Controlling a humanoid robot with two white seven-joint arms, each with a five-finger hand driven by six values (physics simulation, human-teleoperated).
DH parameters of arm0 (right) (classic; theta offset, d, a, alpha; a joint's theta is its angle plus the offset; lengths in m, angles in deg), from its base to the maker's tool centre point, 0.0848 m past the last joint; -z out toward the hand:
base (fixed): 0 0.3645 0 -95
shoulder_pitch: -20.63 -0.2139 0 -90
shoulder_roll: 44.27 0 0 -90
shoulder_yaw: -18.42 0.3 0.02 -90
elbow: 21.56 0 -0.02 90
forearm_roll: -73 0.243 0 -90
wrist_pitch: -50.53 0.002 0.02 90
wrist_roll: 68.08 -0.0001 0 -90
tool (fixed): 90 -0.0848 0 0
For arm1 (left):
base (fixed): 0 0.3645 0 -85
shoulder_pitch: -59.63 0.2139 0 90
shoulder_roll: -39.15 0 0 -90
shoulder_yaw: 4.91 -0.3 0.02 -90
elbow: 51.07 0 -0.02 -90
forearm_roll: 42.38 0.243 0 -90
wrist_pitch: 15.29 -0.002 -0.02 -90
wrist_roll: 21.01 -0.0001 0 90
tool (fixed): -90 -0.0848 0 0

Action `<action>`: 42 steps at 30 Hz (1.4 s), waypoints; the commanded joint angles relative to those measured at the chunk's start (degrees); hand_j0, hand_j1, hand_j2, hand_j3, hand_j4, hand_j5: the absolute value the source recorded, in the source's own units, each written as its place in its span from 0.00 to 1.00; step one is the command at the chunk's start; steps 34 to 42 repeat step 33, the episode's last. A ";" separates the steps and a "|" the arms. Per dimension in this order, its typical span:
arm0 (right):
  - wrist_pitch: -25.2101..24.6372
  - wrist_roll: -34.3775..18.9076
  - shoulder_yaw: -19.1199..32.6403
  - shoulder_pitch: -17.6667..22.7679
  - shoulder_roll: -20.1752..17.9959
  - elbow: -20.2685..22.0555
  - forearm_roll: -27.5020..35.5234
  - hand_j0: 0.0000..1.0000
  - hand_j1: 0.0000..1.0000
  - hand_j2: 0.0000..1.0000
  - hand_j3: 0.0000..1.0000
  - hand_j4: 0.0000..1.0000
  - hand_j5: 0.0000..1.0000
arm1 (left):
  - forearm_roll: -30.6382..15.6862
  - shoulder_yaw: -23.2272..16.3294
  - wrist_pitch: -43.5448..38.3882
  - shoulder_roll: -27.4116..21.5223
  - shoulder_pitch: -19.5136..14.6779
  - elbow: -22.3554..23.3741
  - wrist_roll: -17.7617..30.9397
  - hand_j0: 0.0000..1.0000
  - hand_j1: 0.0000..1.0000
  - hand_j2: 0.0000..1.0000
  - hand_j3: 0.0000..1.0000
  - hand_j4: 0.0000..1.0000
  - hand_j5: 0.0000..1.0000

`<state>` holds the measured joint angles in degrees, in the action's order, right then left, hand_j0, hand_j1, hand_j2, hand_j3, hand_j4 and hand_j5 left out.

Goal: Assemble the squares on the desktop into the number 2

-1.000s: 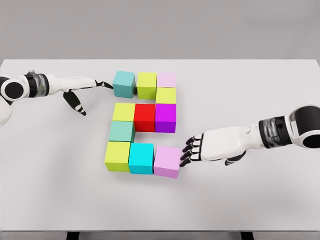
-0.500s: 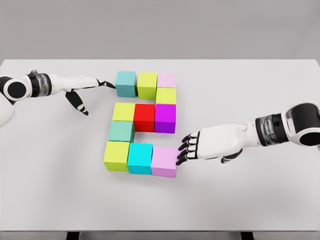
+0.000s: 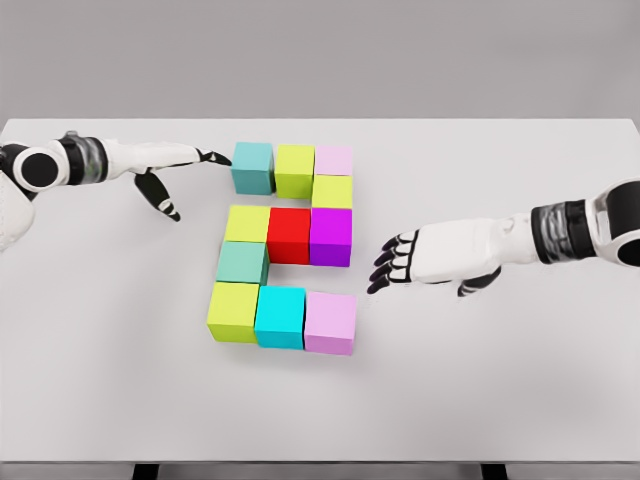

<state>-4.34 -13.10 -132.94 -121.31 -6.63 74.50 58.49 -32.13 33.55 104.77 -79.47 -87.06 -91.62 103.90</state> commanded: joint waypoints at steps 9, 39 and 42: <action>-0.13 0.02 6.69 -0.35 -0.47 -15.56 21.37 1.00 1.00 1.00 1.00 1.00 1.00 | -0.32 0.03 -0.18 0.84 -0.44 -0.06 -0.02 1.00 1.00 1.00 1.00 1.00 1.00; -0.13 0.02 8.28 -0.35 0.24 -21.54 27.61 1.00 1.00 1.00 1.00 1.00 1.00 | -5.07 0.30 4.94 -20.69 8.44 -22.38 0.07 1.00 1.00 1.00 1.00 1.00 1.00; -0.13 0.02 8.28 -0.35 0.24 -21.54 27.61 1.00 1.00 1.00 1.00 1.00 1.00 | -5.07 0.30 4.94 -20.69 8.44 -22.38 0.07 1.00 1.00 1.00 1.00 1.00 1.00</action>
